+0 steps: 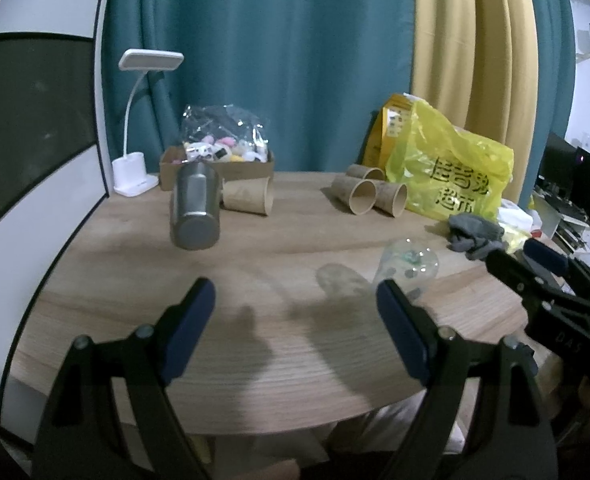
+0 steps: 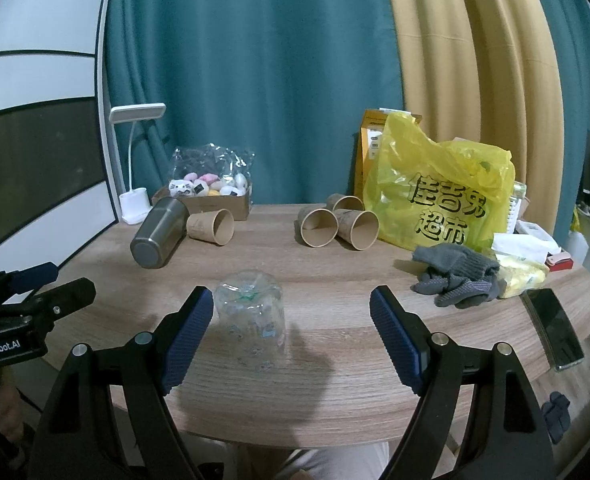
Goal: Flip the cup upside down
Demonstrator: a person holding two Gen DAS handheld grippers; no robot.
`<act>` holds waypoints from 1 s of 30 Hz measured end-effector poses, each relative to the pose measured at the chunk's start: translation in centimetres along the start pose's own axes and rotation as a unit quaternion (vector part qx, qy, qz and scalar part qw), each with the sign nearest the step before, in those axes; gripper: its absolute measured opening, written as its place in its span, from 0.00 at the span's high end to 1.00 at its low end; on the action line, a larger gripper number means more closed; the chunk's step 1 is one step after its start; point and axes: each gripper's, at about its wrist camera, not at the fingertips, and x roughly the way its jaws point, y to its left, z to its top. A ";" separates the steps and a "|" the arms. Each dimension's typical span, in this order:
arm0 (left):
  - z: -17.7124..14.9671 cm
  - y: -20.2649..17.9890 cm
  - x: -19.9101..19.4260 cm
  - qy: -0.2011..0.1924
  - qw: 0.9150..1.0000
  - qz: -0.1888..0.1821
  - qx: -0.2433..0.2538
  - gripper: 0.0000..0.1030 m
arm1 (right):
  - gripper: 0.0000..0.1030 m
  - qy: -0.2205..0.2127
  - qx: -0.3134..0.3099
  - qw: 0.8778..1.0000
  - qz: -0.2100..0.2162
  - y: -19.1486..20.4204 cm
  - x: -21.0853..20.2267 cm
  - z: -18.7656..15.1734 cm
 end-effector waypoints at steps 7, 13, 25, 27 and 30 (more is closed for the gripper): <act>-0.2 -0.1 -0.1 -0.004 1.000 0.009 0.005 0.18 | 0.19 0.000 0.000 1.000 0.000 0.0 0.0 0.0; -0.2 -0.3 -0.2 -0.006 1.000 0.012 0.009 0.18 | 0.19 0.000 0.000 1.000 0.000 0.1 0.0 0.0; 0.0 0.1 0.0 -0.001 1.000 -0.001 0.004 0.18 | 0.19 0.001 0.002 1.000 0.001 0.2 0.1 0.0; -0.1 0.3 0.1 -0.002 1.000 0.000 0.001 0.18 | 0.19 0.003 0.001 1.000 0.000 0.3 0.2 0.0; -0.4 0.7 0.6 0.005 1.000 -0.004 -0.006 0.18 | 0.19 0.011 -0.001 1.000 0.001 0.9 0.5 -0.3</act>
